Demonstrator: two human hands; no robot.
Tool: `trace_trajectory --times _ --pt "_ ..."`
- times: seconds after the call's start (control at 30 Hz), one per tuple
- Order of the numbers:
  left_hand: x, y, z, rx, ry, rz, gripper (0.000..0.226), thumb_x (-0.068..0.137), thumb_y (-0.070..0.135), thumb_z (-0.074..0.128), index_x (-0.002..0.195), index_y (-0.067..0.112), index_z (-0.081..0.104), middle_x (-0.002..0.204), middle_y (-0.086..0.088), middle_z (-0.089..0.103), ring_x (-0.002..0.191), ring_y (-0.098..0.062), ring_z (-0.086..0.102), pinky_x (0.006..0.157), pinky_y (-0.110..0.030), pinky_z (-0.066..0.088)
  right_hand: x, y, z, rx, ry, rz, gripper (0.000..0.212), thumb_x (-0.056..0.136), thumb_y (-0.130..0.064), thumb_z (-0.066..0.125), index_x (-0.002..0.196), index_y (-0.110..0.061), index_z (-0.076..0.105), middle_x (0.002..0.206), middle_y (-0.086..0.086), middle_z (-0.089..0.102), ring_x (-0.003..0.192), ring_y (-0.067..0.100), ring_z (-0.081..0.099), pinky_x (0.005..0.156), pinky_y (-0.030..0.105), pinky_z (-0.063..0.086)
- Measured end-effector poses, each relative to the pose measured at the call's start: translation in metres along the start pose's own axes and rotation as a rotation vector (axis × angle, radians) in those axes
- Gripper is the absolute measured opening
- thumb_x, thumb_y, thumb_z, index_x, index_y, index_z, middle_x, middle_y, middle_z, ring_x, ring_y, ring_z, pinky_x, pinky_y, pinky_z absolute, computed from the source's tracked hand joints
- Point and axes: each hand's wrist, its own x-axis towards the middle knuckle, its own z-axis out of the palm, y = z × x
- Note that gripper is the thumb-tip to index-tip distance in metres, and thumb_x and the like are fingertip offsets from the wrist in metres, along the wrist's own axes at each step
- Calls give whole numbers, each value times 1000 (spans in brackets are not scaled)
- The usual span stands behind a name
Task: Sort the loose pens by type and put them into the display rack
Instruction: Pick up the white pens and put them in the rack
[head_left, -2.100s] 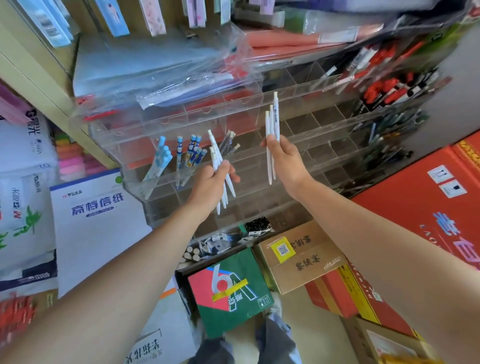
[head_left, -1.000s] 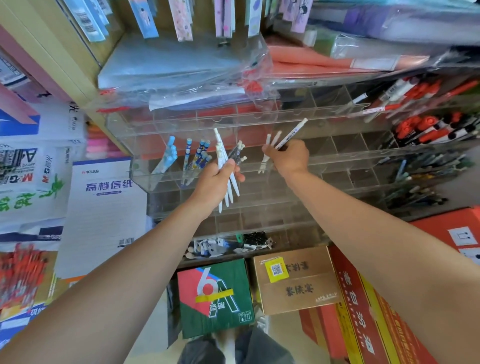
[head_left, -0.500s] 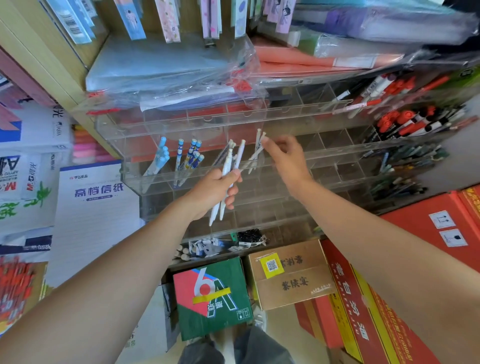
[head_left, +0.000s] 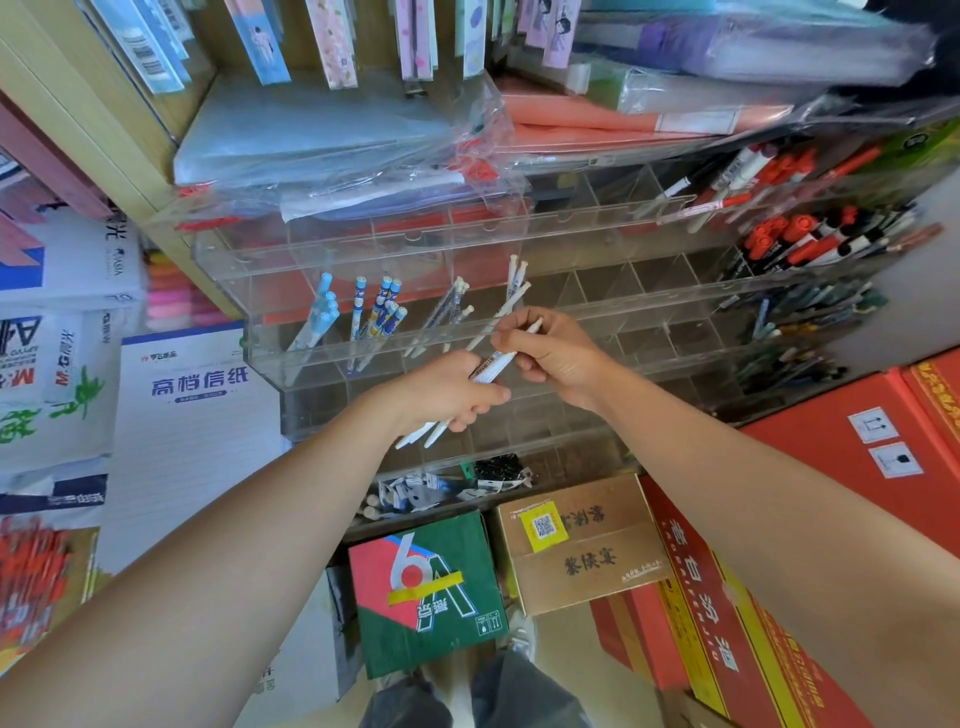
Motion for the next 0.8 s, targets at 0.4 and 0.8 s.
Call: trace_trajectory --times 0.4,0.8 --pt "-1 -1 -3 254 133 85 26 95 28 56 73 13 53 58 2 43 46 -10 36 45 -21 30 -4 1 -6 199 -54 14 10 88 -10 66 85 -10 56 61 -1 47 48 6 37 41 16 27" --pt "4 -11 -25 628 687 236 38 92 22 57 127 14 46 110 -3 56 90 -22 59 75 -34 46 14 -42 -38 164 440 -174 23 85 -12 72 94 -7 51 69 3 57 53 8 51 52 19 46"
